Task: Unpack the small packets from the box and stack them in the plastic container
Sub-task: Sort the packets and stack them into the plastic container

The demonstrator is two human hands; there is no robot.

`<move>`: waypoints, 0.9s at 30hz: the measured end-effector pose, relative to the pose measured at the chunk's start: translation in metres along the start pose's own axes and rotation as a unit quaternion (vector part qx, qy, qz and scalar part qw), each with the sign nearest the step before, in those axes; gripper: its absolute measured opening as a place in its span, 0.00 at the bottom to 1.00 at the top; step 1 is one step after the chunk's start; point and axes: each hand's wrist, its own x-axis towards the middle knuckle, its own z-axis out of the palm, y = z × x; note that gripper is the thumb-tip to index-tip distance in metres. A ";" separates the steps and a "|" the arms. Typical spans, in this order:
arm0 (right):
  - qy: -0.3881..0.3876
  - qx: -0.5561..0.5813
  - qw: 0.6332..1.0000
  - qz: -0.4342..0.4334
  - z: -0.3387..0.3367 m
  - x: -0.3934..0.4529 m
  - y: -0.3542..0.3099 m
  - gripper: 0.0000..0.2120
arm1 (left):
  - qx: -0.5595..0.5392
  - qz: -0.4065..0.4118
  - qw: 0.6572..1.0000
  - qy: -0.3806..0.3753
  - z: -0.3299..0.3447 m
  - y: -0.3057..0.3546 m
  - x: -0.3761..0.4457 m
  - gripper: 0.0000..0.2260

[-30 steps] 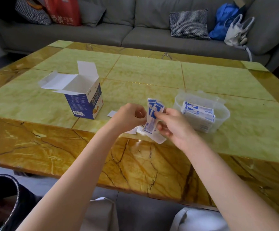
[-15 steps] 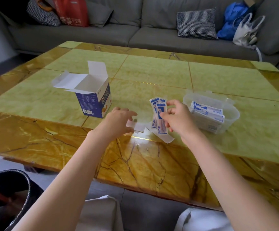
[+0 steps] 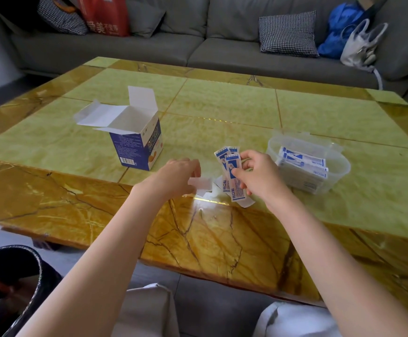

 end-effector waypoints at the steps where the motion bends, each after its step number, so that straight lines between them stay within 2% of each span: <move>1: -0.002 -0.004 1.000 0.000 0.000 -0.001 0.000 0.11 | -0.011 -0.008 1.000 -0.007 0.000 0.000 0.001 0.17; 4: -0.011 -0.018 1.000 0.000 0.001 -0.002 -0.001 0.09 | -0.016 -0.033 0.999 -0.025 0.000 0.001 0.002 0.18; 6: -0.016 -0.014 1.000 0.008 0.000 -0.004 -0.002 0.08 | 0.001 -0.030 1.000 -0.007 0.001 0.000 0.000 0.14; 8: -0.022 0.041 0.998 0.031 -0.002 -0.005 -0.004 0.06 | -0.012 -0.022 0.999 0.043 0.001 -0.001 -0.003 0.10; 10: -0.025 0.130 0.989 0.068 -0.004 -0.007 -0.008 0.05 | -0.051 -0.010 0.991 0.126 -0.001 -0.002 -0.007 0.04; 12: -0.028 0.184 0.978 0.092 -0.007 -0.007 -0.013 0.04 | -0.079 0.004 0.977 0.199 -0.004 0.001 -0.010 0.08; 14: -0.041 0.214 0.970 0.103 -0.008 -0.008 -0.016 0.04 | -0.104 0.010 0.968 0.230 -0.006 0.008 -0.012 0.14; 17: -0.064 0.251 0.959 0.116 -0.010 -0.009 -0.016 0.03 | -0.214 -0.004 0.957 0.196 -0.006 0.019 -0.010 0.14; 21: -0.051 0.245 0.961 0.118 -0.014 -0.008 -0.012 0.05 | -0.386 -0.023 0.916 0.109 -0.010 0.024 -0.008 0.03; 24: -0.042 0.256 0.960 0.107 -0.017 -0.008 -0.009 0.06 | -0.448 -0.060 0.881 0.140 -0.012 0.025 -0.006 0.05; 27: -0.098 0.297 0.943 0.110 -0.017 -0.010 -0.012 0.05 | -0.494 -0.101 0.850 0.149 -0.011 0.032 -0.005 0.07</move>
